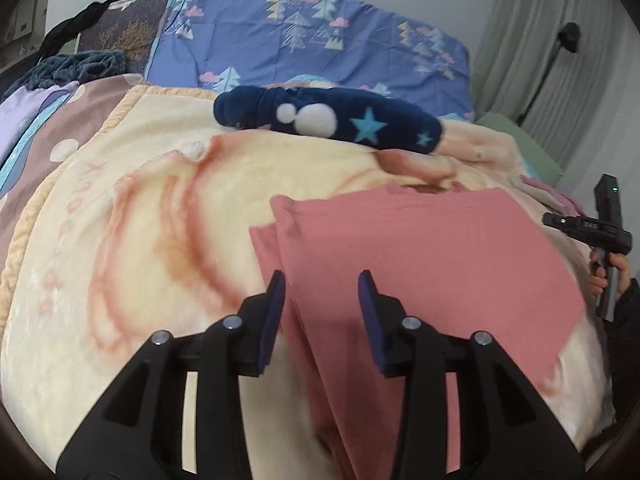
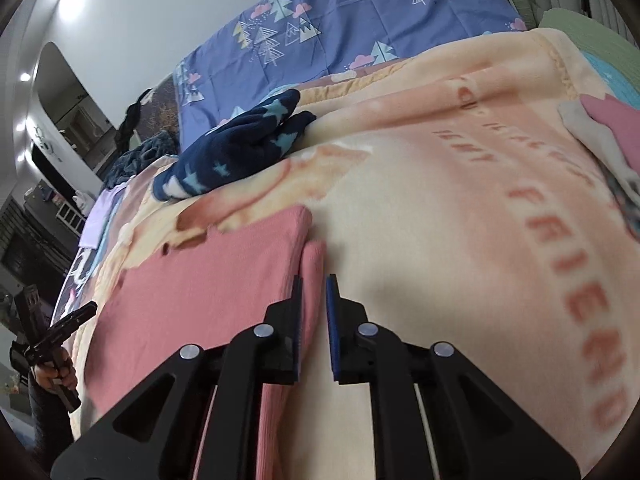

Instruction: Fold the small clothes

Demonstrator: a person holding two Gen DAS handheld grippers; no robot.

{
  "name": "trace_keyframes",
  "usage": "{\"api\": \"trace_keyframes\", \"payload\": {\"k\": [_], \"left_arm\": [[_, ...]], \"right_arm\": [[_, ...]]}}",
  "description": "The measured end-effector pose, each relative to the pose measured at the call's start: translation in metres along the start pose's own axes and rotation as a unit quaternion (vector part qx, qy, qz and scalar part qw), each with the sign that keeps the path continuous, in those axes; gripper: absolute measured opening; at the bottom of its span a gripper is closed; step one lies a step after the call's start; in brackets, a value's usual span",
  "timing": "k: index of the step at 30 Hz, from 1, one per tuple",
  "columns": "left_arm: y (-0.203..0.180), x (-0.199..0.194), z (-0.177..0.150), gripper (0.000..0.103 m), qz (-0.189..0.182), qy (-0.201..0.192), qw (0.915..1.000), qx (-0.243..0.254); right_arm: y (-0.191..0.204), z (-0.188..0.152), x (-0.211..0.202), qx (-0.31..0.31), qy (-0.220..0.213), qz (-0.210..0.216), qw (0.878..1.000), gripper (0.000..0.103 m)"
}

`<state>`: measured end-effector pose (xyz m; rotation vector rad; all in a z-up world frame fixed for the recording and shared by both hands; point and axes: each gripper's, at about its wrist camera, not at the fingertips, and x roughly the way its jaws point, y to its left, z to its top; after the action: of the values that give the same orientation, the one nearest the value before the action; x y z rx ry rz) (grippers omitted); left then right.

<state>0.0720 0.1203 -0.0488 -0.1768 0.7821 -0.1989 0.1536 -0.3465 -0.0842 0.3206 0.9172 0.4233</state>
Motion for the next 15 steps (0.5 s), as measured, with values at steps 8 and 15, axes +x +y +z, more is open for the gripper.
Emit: {"api": "trace_keyframes", "payload": {"k": [8, 15], "left_arm": [[-0.026, -0.059, -0.084, 0.05, -0.05, 0.041, 0.9971, 0.042], [-0.028, -0.044, -0.09, 0.035, -0.066, 0.053, 0.9964, -0.003]], "right_arm": [[0.008, -0.08, -0.053, -0.005, 0.016, 0.013, 1.0, 0.021], [0.026, -0.101, -0.061, 0.002, 0.016, 0.038, 0.999, 0.031]]}}
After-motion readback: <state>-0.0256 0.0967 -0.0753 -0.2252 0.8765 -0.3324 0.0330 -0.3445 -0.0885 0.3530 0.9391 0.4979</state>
